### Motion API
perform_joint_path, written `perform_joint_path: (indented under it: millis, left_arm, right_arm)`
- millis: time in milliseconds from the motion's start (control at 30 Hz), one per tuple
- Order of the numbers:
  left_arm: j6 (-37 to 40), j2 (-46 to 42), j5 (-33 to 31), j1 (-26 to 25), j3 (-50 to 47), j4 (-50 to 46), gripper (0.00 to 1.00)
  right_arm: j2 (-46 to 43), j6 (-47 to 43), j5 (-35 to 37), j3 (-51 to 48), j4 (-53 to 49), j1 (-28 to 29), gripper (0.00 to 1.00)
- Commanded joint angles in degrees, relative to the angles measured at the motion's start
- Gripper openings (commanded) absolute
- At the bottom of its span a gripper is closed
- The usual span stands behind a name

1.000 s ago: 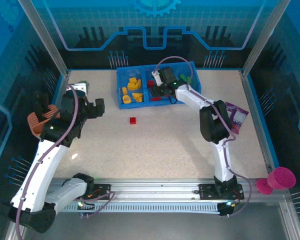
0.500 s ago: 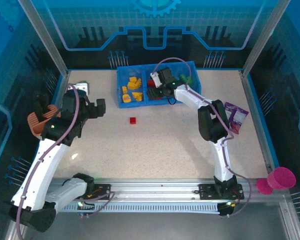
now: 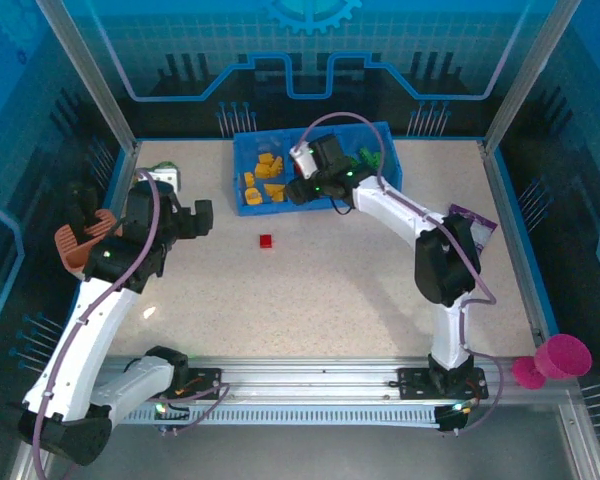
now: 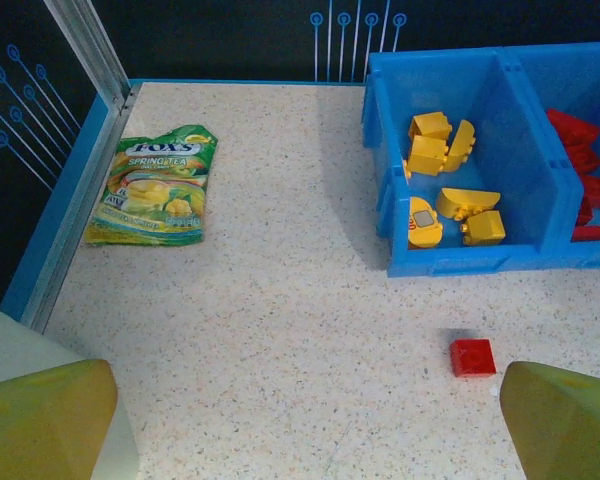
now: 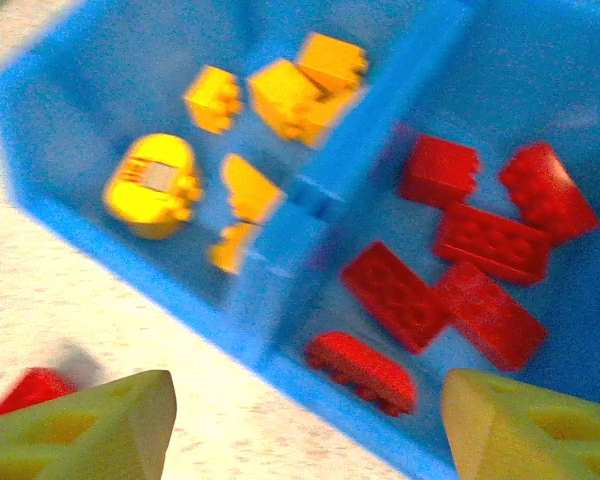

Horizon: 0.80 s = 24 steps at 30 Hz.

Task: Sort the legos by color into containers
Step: Place the lego in the container, then pick up the lego from the center of the table.

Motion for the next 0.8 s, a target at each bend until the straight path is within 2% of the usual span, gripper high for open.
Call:
perform_joint_path:
  millis: [0, 133, 333, 600, 767]
  left_arm:
    - [1.18, -1.06, 1.08, 0.53, -0.08, 1.08, 0.99]
    - [2.87, -2.03, 2.21, 0.55, 3.28, -2.03, 0.99]
    - [6.44, -2.91, 2.70, 0.60, 5.88, -5.22, 0.99]
    - [7.84, -3.68, 2.24, 0.60, 5.21, -5.84, 0.99]
    - [8.78, -3.17, 2.17, 0.60, 5.77, -6.03, 0.99]
  right_arm:
    - [0.09, -1.32, -1.05, -1.25, -3.76, 5.23, 0.72]
    - [2.79, -1.58, 1.80, 1.01, -6.81, 9.88, 0.77]
    - [9.83, -1.38, -0.26, 7.90, -11.95, 13.23, 0.80]
    - [20.18, -7.96, 5.11, 16.19, -16.14, 14.73, 0.83]
    - [24.33, -11.47, 4.52, 20.94, -18.71, 14.24, 0.85]
